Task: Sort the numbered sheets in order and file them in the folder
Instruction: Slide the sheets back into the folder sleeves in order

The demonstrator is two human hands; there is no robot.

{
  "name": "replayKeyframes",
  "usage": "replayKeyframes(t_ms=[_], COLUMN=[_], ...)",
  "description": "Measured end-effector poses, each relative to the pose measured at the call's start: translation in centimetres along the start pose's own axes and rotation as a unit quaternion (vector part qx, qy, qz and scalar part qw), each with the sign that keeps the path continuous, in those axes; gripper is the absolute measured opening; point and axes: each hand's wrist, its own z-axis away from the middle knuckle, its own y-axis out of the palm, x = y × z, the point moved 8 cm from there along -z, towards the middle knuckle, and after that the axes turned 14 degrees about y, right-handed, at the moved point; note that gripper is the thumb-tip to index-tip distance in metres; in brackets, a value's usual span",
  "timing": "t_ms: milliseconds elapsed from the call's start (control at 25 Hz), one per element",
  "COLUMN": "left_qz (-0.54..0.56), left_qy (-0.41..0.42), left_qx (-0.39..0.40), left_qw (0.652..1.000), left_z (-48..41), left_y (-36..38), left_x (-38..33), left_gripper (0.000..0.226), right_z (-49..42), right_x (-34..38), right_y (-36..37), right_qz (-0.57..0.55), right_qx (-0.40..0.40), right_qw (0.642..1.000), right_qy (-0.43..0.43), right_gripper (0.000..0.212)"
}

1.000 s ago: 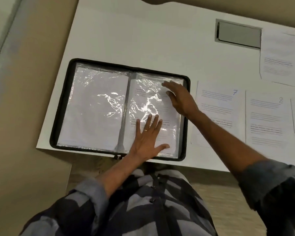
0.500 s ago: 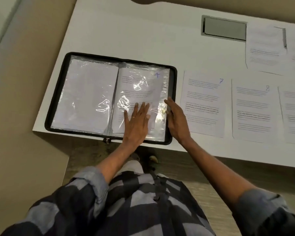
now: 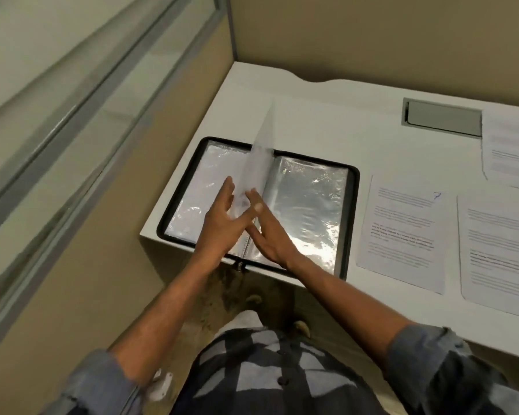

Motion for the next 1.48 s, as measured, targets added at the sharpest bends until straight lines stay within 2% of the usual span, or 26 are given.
replayKeyframes(t_ms=[120, 280, 360, 440, 520, 720, 880, 960, 1080, 1280, 1480], left_qz=[-0.093, -0.221, -0.269, -0.316, -0.373, -0.389, -0.406, -0.387, -0.366, -0.318, -0.295], left_qy=[0.000, 0.020, 0.026, 0.037, 0.070, 0.039, 0.010, 0.022, 0.099, 0.219, 0.281], left_qx=[-0.033, -0.060, -0.033, 0.021, 0.079, 0.204, 0.215, 0.220, 0.242, 0.292, 0.314], left_qw=[0.995, 0.973, 0.962, 0.948, 0.922, 0.897, 0.888, 0.895, 0.893, 0.875, 0.857], left_z=[-0.9, -2.2, -2.8, -3.3, -3.6, -2.3, -2.4, -2.8, -3.2, -2.0, 0.2], left_y=[-5.5, -11.1, -12.2, -12.0, -10.9, -7.5, -5.6, -3.3, 2.9, 16.3, 29.9], left_x=[2.4, 6.2, 8.8, 11.5, 13.7, 19.0, 19.9, 18.4, 14.2, 5.6, -2.0], left_gripper=[0.077, 0.071, 0.073, 0.074, 0.072, 0.079, 0.084, 0.082, 0.077, 0.081, 0.088], right_z=[-1.3, -3.1, -3.7, -4.0, -3.9, -3.5, -1.9, 0.1, 4.3, 12.7, 20.8], right_x=[1.5, -0.1, -1.8, -3.2, -3.9, -3.7, -4.4, -5.3, -7.9, -13.1, -17.9], right_y=[3.3, 6.0, 6.9, 7.8, 8.9, 8.9, 4.0, 0.6, -4.9, -14.8, -24.7], right_qz=[0.076, 0.191, 0.246, 0.272, 0.285, 0.272, 0.232, 0.212, 0.193, 0.161, 0.177], right_qx=[0.060, 0.079, 0.082, 0.090, 0.108, 0.098, 0.001, -0.050, -0.118, -0.215, -0.273], right_qw=[0.995, 0.979, 0.966, 0.958, 0.952, 0.955, 0.965, 0.964, 0.954, 0.924, 0.900], right_qy=[-0.011, 0.000, 0.019, 0.028, 0.037, 0.067, 0.123, 0.152, 0.198, 0.270, 0.290], right_gripper=[0.064, 0.065, 0.072, 0.090, 0.100, 0.097, 0.090, 0.084, 0.068, 0.065, 0.065])
